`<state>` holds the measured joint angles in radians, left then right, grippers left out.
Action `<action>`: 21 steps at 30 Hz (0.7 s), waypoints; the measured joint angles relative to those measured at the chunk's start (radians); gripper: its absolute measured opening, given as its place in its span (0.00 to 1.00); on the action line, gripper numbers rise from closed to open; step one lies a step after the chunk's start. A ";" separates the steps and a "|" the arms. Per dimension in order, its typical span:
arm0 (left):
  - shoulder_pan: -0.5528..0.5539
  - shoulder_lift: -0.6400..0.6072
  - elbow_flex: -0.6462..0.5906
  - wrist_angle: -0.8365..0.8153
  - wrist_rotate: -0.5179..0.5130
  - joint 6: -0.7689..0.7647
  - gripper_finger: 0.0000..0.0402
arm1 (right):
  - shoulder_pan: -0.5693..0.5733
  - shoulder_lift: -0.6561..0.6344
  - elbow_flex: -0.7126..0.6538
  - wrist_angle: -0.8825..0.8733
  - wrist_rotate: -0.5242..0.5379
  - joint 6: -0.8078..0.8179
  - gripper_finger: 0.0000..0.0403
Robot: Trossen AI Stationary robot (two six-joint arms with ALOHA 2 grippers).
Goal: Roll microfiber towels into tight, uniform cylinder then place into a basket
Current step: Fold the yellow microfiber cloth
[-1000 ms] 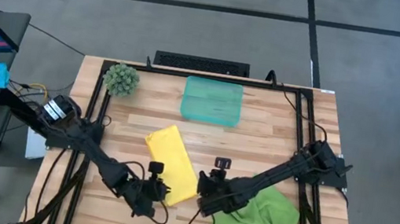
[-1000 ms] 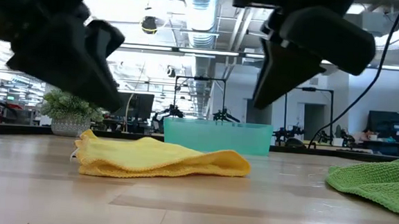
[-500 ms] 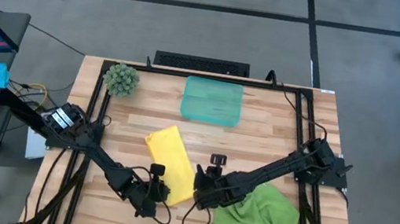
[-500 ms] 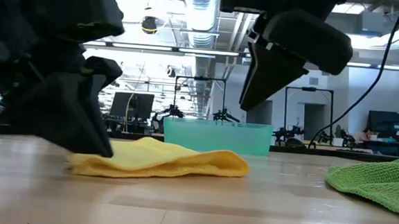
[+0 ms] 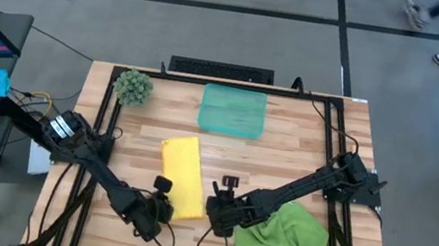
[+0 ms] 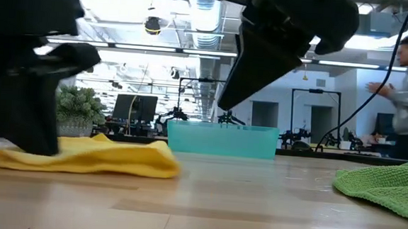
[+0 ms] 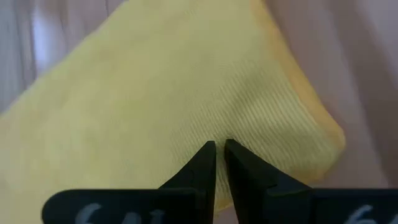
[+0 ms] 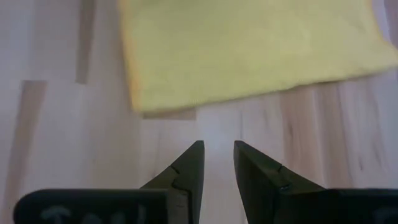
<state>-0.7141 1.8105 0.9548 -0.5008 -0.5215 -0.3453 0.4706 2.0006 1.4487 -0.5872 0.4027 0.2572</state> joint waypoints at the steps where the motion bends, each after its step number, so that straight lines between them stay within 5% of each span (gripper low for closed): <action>1: -0.005 -0.010 0.011 -0.044 0.004 -0.004 0.08 | 0.000 0.000 -0.001 0.010 -0.006 -0.004 0.28; 7: -0.035 -0.066 0.051 -0.183 -0.003 -0.048 0.08 | 0.001 0.000 -0.001 0.088 -0.012 -0.031 0.28; 21: -0.060 -0.062 0.076 -0.072 0.032 -0.055 0.08 | 0.028 0.000 -0.001 0.288 -0.012 -0.257 0.28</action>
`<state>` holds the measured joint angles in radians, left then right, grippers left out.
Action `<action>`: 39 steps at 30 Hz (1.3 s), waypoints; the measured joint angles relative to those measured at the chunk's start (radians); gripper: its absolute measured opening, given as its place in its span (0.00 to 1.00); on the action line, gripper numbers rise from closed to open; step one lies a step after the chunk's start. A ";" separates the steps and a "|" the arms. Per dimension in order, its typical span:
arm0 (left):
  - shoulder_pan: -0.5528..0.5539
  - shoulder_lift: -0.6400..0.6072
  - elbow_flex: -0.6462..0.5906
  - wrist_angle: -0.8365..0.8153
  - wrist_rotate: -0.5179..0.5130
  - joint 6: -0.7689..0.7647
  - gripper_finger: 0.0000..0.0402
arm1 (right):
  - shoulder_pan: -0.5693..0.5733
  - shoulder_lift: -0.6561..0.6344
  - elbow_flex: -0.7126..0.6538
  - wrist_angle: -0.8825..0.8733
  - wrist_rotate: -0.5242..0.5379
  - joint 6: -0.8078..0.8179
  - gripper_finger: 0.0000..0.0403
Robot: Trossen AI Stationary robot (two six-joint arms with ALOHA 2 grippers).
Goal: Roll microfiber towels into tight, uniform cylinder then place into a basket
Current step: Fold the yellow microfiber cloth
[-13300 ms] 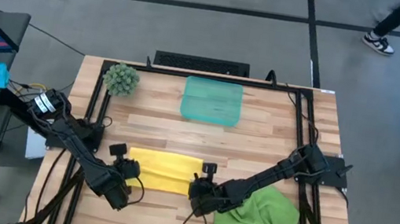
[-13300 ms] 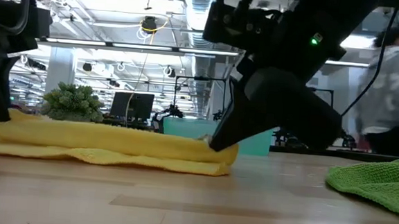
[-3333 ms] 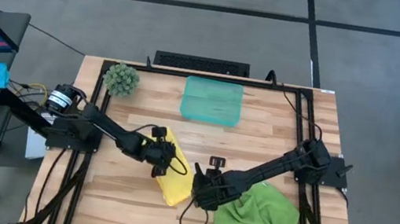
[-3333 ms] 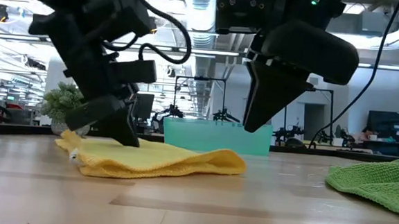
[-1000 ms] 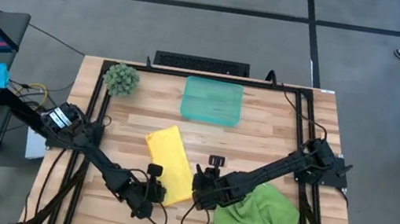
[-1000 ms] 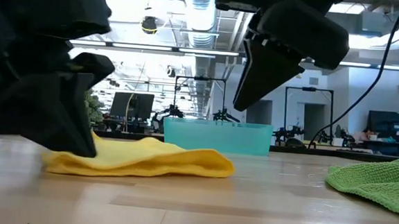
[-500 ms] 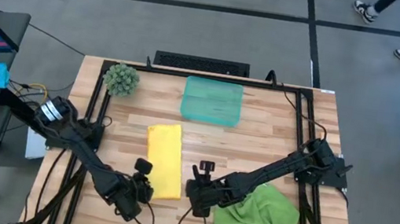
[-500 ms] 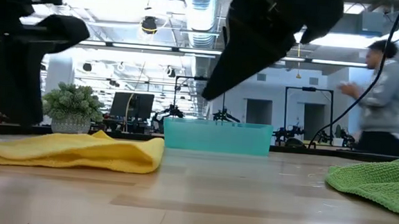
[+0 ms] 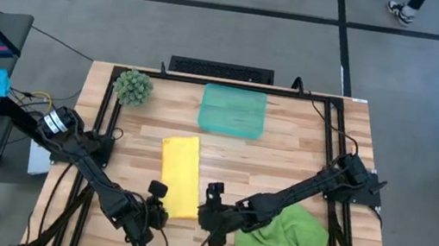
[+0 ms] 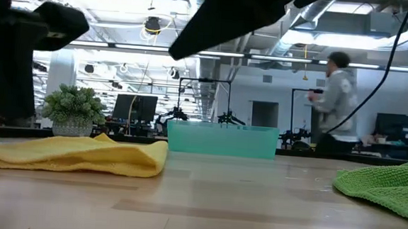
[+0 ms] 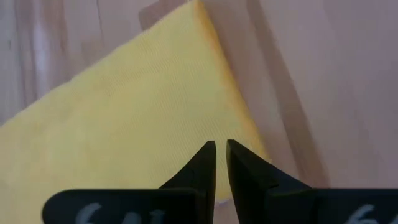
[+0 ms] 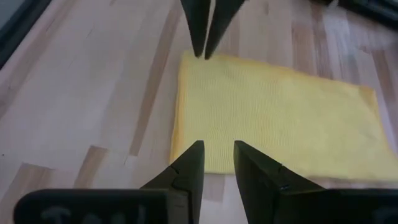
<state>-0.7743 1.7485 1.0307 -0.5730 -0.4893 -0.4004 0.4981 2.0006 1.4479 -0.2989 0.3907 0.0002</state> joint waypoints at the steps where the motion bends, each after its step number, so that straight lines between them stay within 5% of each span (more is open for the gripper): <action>1: 0.002 0.000 0.015 -0.006 0.017 0.000 0.08 | 0.001 0.000 0.000 0.005 0.000 -0.008 0.28; 10: -0.064 -0.001 0.181 -0.114 -0.028 -0.026 0.08 | -0.017 0.000 0.000 0.009 -0.019 -0.019 0.28; 24: -0.109 0.001 0.146 -0.113 -0.056 -0.235 0.10 | -0.034 0.000 0.000 0.018 -0.127 -0.036 0.35; 39: -0.105 0.004 -0.001 0.038 -0.041 -0.300 0.44 | -0.035 0.077 -0.002 0.073 -0.153 -0.141 0.51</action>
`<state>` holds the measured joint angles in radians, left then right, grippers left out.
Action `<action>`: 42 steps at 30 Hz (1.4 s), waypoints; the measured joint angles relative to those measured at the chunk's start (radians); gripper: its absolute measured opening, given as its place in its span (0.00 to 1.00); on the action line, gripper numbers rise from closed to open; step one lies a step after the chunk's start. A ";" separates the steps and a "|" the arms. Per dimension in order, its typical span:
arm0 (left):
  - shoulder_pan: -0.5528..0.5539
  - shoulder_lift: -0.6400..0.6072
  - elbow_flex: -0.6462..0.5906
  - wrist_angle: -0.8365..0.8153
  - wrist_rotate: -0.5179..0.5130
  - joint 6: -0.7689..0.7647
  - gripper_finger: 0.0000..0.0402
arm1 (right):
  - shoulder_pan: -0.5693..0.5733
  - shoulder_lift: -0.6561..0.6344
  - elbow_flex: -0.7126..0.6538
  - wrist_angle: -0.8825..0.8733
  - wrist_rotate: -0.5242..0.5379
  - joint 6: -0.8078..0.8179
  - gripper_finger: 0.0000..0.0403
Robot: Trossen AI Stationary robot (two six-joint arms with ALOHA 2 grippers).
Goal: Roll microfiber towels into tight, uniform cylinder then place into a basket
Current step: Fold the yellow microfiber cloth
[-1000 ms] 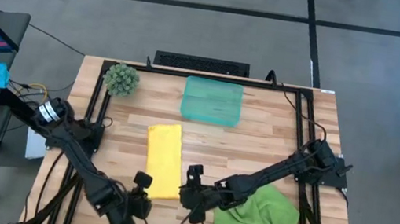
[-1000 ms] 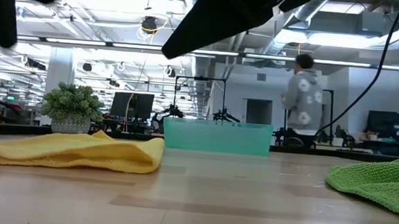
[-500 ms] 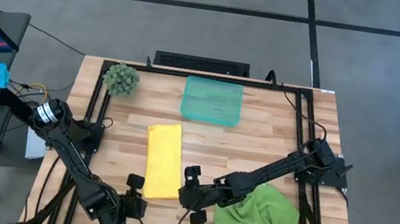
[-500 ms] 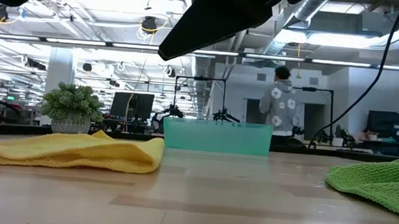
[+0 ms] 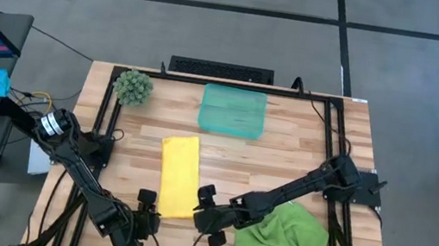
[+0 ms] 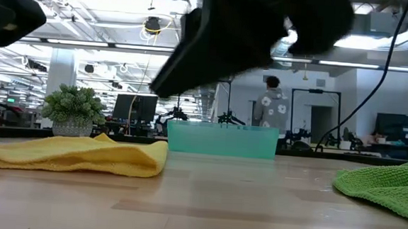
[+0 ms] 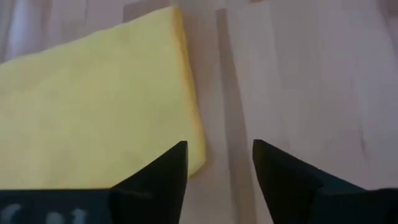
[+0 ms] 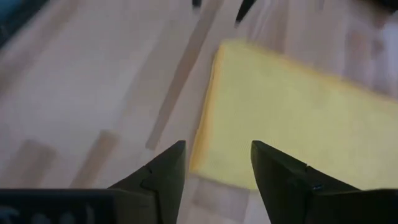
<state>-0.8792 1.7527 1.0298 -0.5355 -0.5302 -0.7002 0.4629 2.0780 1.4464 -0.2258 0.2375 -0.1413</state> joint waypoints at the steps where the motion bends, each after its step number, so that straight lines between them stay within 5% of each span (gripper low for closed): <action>1: 0.001 0.002 -0.005 0.015 0.001 0.000 0.45 | -0.001 0.015 0.001 0.020 -0.001 -0.001 0.51; 21: 0.049 -0.001 -0.214 0.300 0.024 0.010 0.46 | -0.034 0.104 0.002 0.042 -0.035 0.043 0.49; 32: 0.049 -0.001 -0.229 0.313 -0.006 -0.004 0.45 | -0.036 0.104 0.002 0.023 -0.079 0.046 0.48; 42: 0.076 0.001 -0.230 0.303 -0.024 0.017 0.20 | -0.061 0.103 -0.012 0.018 -0.082 0.090 0.46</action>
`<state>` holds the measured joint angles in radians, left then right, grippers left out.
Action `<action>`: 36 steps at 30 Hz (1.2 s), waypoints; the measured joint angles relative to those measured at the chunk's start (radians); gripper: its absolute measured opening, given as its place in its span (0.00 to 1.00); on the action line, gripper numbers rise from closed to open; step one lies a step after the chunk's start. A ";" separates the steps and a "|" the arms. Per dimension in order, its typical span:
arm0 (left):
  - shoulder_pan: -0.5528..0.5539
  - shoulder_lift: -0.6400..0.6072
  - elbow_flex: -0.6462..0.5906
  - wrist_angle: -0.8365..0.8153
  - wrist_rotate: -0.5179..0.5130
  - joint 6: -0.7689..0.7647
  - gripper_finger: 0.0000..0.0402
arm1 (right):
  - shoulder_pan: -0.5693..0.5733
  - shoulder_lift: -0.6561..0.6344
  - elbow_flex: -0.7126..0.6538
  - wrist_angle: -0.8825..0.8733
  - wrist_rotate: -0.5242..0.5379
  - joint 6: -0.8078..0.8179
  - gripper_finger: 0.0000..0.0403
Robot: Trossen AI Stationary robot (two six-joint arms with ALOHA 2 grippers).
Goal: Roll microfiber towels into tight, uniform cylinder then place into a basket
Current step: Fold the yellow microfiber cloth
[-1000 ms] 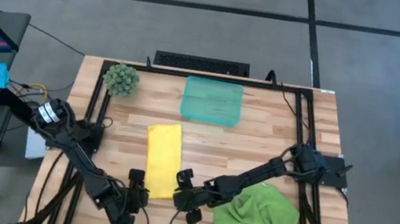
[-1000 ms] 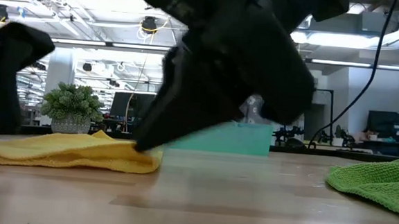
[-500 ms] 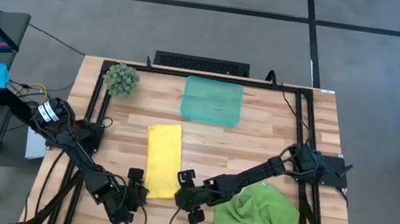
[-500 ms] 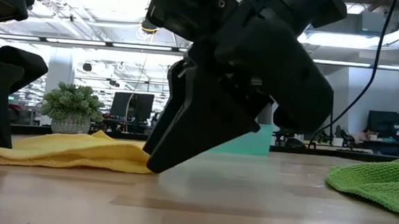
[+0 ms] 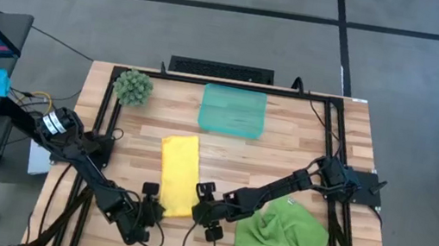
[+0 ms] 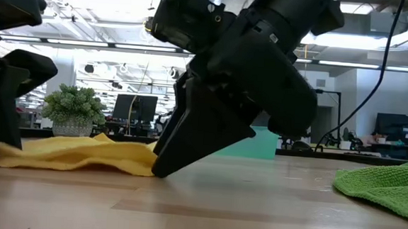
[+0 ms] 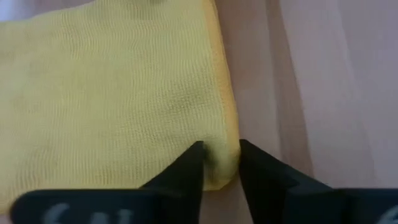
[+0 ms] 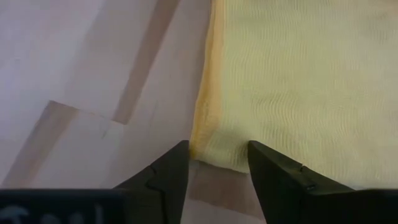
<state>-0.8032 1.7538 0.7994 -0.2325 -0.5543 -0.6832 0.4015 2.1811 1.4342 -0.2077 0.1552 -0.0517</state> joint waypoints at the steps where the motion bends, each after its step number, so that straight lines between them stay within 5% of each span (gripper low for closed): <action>1: 0.003 0.000 0.000 -0.001 0.000 0.002 0.17 | 0.000 0.000 0.000 -0.001 0.003 0.000 0.46; 9: 0.006 0.001 -0.002 -0.008 -0.015 0.012 0.02 | 0.003 0.000 0.000 -0.001 0.003 0.002 0.37; 18: 0.005 0.001 -0.002 -0.003 -0.017 0.008 0.01 | -0.006 -0.001 0.002 -0.002 -0.001 0.031 0.03; 36: -0.098 0.002 0.217 -0.348 -0.023 -0.101 0.00 | 0.069 -0.003 0.187 -0.157 0.034 0.053 0.04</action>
<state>-0.9013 1.7557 1.0161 -0.5807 -0.5768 -0.7839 0.4704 2.1780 1.6212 -0.3646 0.1892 0.0010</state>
